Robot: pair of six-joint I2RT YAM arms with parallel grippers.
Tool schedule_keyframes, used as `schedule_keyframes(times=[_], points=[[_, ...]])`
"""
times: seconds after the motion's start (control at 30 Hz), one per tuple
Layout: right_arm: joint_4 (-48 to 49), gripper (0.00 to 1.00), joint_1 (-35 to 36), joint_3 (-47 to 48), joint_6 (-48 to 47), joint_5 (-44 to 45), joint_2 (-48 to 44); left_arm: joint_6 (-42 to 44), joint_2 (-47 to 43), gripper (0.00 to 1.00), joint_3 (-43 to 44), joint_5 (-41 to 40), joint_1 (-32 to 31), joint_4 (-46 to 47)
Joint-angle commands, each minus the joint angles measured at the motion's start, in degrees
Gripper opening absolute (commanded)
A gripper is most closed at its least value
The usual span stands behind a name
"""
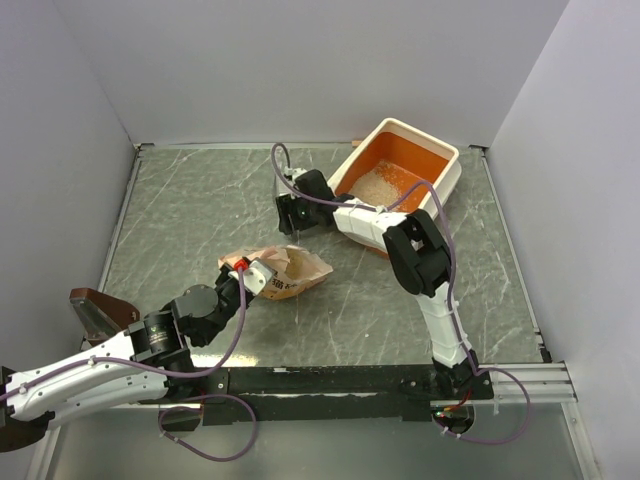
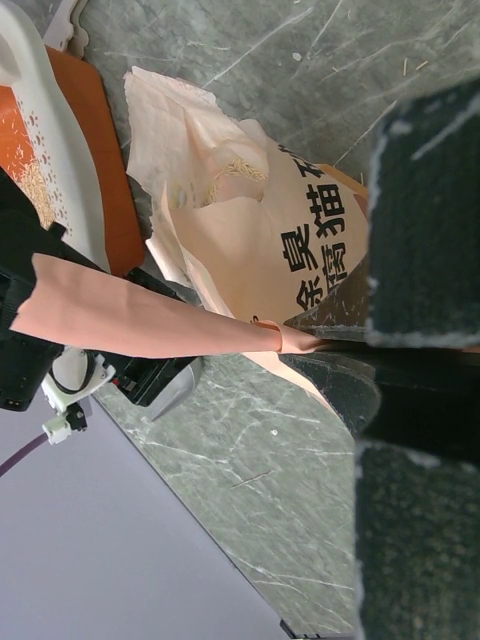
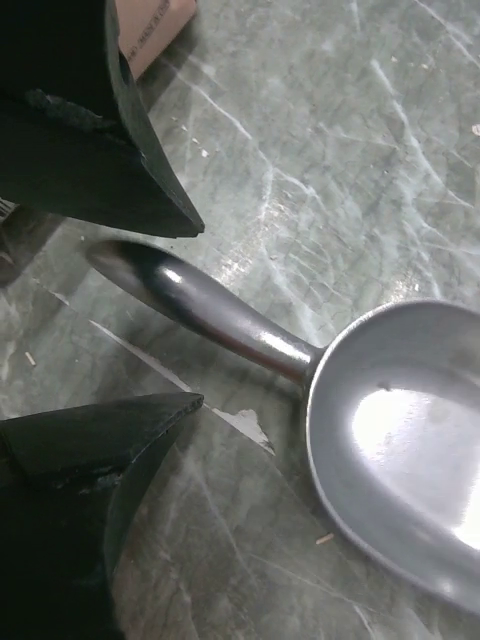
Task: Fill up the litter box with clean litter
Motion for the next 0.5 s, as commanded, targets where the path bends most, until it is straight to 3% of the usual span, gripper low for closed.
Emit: schedule_keyframes(times=[0.0, 0.33, 0.47], points=[[-0.08, 0.73, -0.71, -0.71, -1.35, 0.09, -8.62, 0.38, -0.48, 0.01, 0.44, -1.62, -0.27, 4.09], [-5.17, 0.77, -0.98, -10.55, -6.44, 2.64, -31.47, 1.08, -2.14, 0.01, 1.49, -1.7, -0.27, 1.98], [-6.05, 0.8, -1.33, -14.52, -7.59, -0.34, -39.13, 1.96, -4.16, 0.01, 1.67, -2.85, -0.27, 1.63]])
